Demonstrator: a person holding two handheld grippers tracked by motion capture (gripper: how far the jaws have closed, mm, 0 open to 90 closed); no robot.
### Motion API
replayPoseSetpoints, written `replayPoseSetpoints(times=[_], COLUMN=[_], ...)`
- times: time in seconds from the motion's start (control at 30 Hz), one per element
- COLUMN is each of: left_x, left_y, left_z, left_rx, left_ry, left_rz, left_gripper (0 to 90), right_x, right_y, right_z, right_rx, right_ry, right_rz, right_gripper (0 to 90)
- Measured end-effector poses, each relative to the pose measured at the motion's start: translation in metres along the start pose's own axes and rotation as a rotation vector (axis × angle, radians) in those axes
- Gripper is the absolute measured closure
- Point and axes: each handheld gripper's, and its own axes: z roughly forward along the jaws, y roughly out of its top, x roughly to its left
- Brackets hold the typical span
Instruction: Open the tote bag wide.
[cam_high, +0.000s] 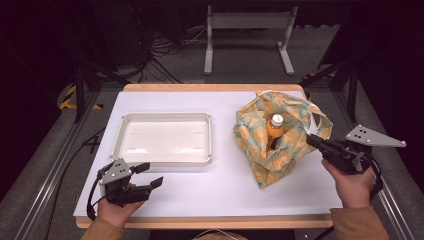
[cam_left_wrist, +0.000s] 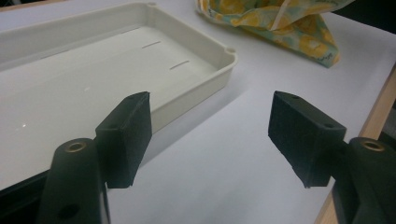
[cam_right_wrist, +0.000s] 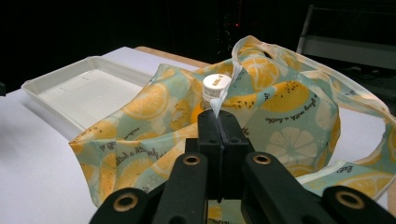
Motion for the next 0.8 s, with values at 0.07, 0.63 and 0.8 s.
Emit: replayPoseSetpoints(times=[0.07,0.63,0.8], left_x=[-0.004,-0.018,-0.025], left_y=[0.009,0.063,0.075], left_z=[0.003,0.055,0.072], left_rx=[-0.004,-0.091,-0.123], left_ry=[-0.016,-0.21,-0.276], left_rz=[0.011,-0.046,-0.056], left_gripper=[30.6,22.4,16.5], right_x=[-0.001,-0.001,0.001], right_y=[0.0,-0.004,-0.005], right_z=[-0.002,-0.004,-0.003], right_rx=[-0.005,-0.011,-0.011], right_ry=[-0.003,0.008,0.012], right_rz=[0.005,-0.01,-0.018], right_gripper=[89.7,89.5,89.5])
